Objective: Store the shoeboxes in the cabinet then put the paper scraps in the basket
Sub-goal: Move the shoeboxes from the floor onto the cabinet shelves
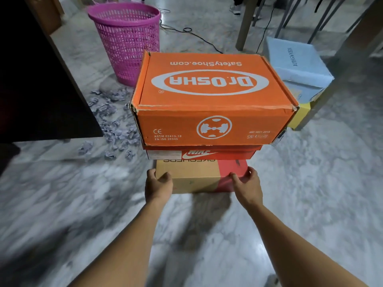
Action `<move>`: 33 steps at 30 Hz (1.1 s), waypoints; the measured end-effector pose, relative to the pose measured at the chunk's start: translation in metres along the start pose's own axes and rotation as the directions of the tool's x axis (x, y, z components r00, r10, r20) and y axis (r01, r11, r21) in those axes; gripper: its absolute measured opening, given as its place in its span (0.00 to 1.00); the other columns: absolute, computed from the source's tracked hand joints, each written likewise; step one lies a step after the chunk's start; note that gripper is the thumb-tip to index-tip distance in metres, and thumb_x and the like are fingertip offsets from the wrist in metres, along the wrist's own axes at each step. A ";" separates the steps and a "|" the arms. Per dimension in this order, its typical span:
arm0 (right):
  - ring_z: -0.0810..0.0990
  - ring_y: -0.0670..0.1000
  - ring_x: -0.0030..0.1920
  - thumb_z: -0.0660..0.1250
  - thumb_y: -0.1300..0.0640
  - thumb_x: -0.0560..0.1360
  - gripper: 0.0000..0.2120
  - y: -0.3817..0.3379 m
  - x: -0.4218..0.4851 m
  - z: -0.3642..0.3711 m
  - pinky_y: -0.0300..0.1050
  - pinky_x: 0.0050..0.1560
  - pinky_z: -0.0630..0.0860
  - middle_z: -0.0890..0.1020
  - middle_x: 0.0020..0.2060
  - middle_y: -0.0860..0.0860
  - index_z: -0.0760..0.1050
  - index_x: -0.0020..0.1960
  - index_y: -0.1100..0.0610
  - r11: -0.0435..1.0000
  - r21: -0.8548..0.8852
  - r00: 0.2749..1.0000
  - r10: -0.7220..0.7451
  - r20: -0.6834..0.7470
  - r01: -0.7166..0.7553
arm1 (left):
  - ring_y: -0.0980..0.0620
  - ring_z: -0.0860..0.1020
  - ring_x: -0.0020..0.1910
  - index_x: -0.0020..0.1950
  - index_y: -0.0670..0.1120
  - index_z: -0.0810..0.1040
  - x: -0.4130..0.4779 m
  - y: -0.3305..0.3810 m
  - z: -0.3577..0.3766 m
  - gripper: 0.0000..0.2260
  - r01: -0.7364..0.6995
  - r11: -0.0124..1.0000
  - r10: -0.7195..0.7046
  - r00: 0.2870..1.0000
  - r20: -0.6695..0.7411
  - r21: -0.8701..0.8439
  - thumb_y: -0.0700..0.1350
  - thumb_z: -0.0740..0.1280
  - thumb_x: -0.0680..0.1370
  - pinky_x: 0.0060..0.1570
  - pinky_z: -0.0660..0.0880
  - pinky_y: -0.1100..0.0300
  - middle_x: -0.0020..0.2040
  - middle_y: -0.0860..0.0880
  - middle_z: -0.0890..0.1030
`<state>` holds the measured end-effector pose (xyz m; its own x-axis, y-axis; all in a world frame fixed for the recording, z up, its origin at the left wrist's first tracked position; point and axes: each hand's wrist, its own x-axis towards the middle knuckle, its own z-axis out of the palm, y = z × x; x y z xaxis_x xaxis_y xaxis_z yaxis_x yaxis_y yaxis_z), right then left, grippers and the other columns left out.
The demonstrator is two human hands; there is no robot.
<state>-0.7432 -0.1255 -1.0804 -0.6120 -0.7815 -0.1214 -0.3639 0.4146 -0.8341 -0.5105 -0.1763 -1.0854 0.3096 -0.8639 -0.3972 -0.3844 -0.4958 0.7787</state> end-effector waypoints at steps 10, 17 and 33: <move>0.78 0.51 0.54 0.71 0.51 0.74 0.23 0.009 -0.029 -0.012 0.47 0.52 0.74 0.78 0.56 0.50 0.70 0.66 0.55 1.000 -0.003 0.997 0.019 0.069 -0.019 | 0.43 0.76 0.56 0.66 0.48 0.67 -0.023 -0.023 -0.019 0.20 0.011 1.000 -0.011 1.000 0.024 0.006 0.52 0.67 0.77 0.52 0.74 0.54 0.62 0.46 0.77; 0.73 0.47 0.66 0.58 0.41 0.79 0.22 -0.023 -0.025 -0.038 0.50 0.65 0.69 0.74 0.67 0.46 0.66 0.71 0.45 0.973 0.228 0.975 0.029 -0.221 0.022 | 0.44 0.66 0.71 0.73 0.52 0.58 -0.033 0.010 -0.055 0.36 -0.255 0.967 0.256 0.964 -0.076 0.030 0.63 0.66 0.71 0.66 0.68 0.45 0.73 0.48 0.64; 0.80 0.46 0.55 0.67 0.42 0.77 0.16 -0.121 0.008 -0.098 0.46 0.51 0.78 0.81 0.54 0.41 0.74 0.63 0.44 0.795 0.588 0.985 -0.170 -0.023 0.151 | 0.44 0.82 0.51 0.57 0.57 0.76 -0.048 0.121 -0.104 0.31 -0.132 0.878 0.164 0.986 0.032 -0.461 0.75 0.64 0.62 0.56 0.77 0.44 0.53 0.46 0.83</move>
<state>-0.7731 -0.1365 -0.9280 -0.5574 -0.8295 0.0345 0.0316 -0.0628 -0.9975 -0.4812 -0.1859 -0.9216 0.2144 -0.9360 -0.2790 0.0225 -0.2808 0.9595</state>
